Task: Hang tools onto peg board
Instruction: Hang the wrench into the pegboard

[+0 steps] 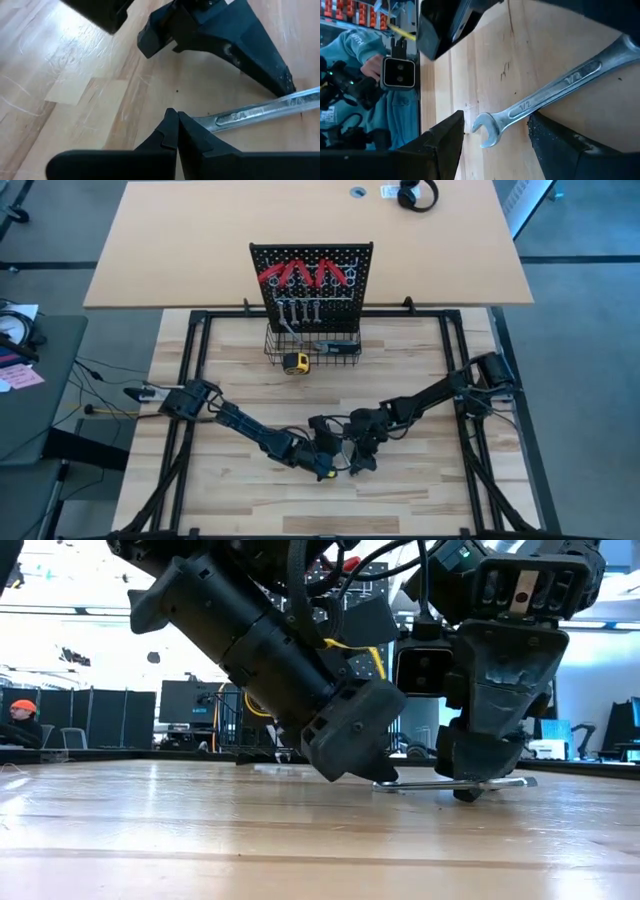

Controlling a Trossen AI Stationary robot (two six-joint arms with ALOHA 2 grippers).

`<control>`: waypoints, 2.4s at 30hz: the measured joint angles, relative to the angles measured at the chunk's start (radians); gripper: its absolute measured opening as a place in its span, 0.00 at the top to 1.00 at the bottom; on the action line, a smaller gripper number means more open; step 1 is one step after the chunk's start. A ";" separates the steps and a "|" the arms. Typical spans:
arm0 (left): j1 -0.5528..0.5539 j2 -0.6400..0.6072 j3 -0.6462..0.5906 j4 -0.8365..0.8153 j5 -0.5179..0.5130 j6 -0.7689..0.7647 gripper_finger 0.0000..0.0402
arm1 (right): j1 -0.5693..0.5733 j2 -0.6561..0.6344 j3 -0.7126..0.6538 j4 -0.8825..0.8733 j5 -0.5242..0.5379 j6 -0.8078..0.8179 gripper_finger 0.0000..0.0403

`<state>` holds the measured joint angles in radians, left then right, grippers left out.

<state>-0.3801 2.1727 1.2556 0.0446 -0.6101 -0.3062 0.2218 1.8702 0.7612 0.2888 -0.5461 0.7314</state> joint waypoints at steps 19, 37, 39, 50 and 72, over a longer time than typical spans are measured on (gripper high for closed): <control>0.001 0.016 -0.001 -0.018 0.015 -0.042 1.00 | 0.073 -0.001 0.000 -0.013 0.157 0.253 0.43; 0.000 0.016 -0.003 -0.008 0.022 -0.099 1.00 | 0.090 0.084 0.060 -0.069 0.366 0.233 0.84; -0.002 0.016 -0.004 0.000 0.022 -0.099 1.00 | 0.090 0.084 0.060 -0.067 0.385 0.204 0.94; -0.003 0.015 0.000 -0.044 0.031 -0.140 1.00 | 0.094 0.013 0.051 -0.124 0.442 0.001 0.97; 0.018 0.009 0.003 -0.127 0.058 -0.236 1.00 | 0.283 -0.039 0.099 0.078 0.714 -0.136 0.86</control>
<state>-0.3622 2.1818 1.2587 -0.0822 -0.5522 -0.5421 0.5046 1.8309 0.8600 0.3672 0.1682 0.5954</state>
